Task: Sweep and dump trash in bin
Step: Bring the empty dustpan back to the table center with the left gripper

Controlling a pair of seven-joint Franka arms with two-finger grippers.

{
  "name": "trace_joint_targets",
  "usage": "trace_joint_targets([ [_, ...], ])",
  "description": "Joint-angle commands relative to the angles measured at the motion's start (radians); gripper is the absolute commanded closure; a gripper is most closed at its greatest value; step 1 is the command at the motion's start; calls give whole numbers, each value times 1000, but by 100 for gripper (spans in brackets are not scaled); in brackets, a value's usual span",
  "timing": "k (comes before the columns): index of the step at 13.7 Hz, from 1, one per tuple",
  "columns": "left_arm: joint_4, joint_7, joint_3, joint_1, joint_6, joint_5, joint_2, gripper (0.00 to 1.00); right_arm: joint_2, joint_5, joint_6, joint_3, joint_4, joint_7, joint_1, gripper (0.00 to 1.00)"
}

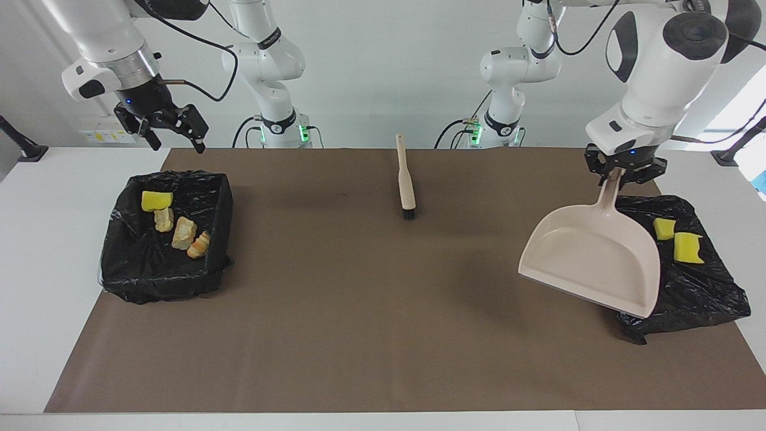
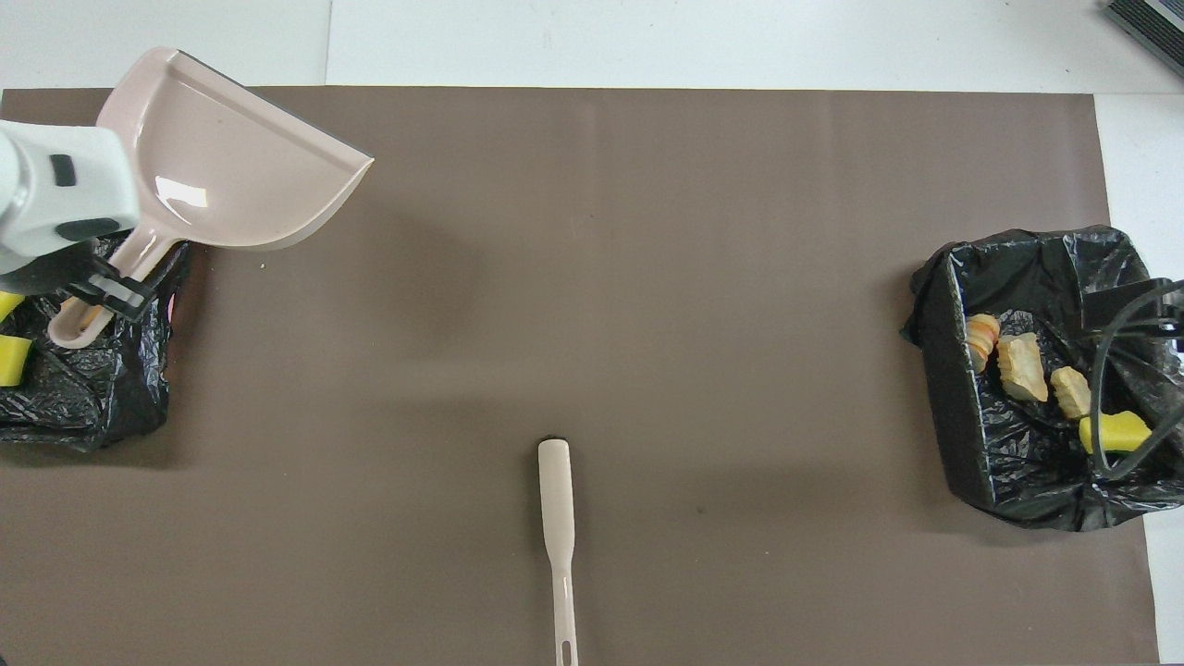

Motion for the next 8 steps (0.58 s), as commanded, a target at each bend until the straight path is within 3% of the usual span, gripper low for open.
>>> trace_joint_targets([
  [1,-71,-243,18,-118,43,-50,-38,100,-1,7,-21,5,12,3,7,0],
  [4,-106,-392,18,-188,118,-143,-32,100,-8,-10,-15,3,1,-27,7,0],
  [8,-227,-547,18,-279,360,-214,-16,100,-21,-19,28,3,-23,-37,7,0],
])
